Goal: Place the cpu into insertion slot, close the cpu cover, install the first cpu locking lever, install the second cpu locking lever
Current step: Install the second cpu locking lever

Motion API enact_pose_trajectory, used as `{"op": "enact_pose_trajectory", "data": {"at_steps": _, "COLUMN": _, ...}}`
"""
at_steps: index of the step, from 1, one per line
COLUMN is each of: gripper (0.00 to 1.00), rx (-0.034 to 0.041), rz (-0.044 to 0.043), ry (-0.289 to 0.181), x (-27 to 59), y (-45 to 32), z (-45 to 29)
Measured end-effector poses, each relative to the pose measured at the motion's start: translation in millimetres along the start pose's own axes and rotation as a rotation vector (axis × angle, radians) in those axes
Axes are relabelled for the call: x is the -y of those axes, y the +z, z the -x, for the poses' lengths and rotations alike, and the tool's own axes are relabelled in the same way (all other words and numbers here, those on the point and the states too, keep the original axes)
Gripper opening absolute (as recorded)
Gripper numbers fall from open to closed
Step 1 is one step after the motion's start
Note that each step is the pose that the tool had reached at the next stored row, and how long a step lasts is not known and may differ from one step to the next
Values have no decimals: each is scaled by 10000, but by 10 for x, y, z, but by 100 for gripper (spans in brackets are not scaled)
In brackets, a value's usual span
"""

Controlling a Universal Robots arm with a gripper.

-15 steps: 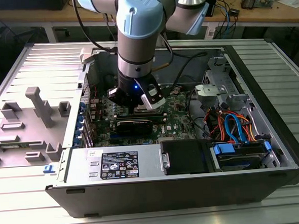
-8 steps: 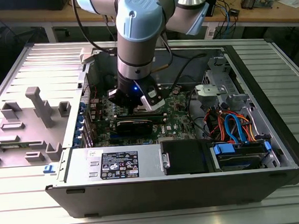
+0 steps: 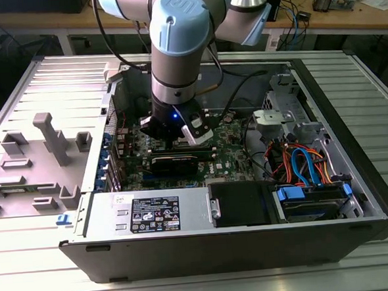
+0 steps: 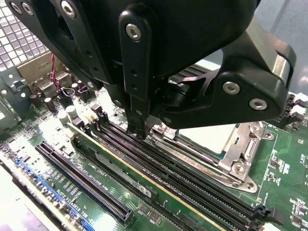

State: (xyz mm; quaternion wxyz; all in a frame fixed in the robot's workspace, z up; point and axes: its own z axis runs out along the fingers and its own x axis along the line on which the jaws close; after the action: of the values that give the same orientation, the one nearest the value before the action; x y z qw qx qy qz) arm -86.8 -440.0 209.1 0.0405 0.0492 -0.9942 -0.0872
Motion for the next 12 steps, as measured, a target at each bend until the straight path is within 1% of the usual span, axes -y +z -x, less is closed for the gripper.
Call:
{"op": "enact_pose_trajectory", "data": {"at_steps": 1, "gripper": 11, "rx": 3, "rz": 18, "ry": -2, "x": 0, "y": 1, "z": 0}}
{"op": "enact_pose_trajectory", "data": {"at_steps": 5, "gripper": 11, "rx": 3, "rz": 37, "ry": -3, "x": 3, "y": 12, "z": 0}}
{"op": "enact_pose_trajectory", "data": {"at_steps": 12, "gripper": 11, "rx": 13, "rz": 137, "ry": -13, "x": 5, "y": 31, "z": 1}}
